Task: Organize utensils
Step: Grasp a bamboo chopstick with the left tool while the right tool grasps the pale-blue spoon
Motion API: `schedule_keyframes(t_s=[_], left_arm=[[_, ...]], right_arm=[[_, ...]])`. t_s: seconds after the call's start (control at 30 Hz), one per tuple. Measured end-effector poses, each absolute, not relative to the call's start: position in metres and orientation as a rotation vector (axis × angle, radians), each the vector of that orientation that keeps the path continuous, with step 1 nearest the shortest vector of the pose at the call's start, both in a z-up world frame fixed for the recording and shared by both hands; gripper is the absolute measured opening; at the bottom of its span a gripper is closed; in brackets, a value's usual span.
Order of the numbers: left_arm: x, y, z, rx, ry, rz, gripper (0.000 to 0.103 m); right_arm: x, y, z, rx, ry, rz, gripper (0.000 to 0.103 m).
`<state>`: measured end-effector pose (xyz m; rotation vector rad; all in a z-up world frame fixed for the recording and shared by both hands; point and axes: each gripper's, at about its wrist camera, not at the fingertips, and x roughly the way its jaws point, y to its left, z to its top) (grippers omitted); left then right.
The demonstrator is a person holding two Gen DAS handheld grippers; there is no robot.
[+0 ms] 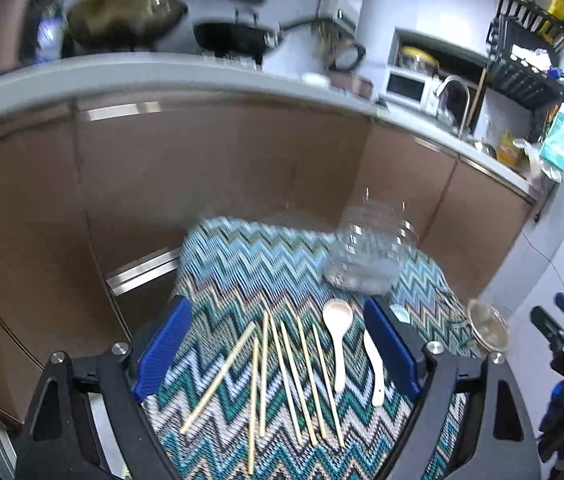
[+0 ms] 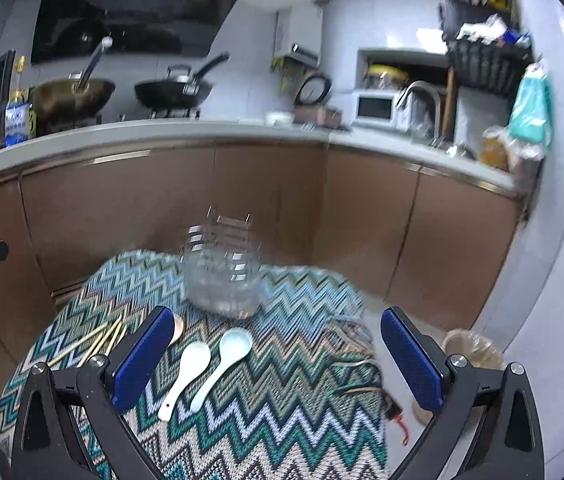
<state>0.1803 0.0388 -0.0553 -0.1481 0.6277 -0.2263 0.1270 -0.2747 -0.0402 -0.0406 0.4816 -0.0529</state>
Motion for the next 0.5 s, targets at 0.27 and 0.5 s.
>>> schedule_keyframes(t_s=[0.27,0.5], left_arm=[[0.243,0.026,-0.114,-0.18,0.926,-0.326,0.041],[0.288,0.027,-0.162,-0.18,1.111,-0.305,0.026]], right_arm=[[0.179,-0.298,-0.085,0.051,0.659,0.081,0.071],[0.212,-0.313,-0.124,0.094,0.754,0.149,0.059]])
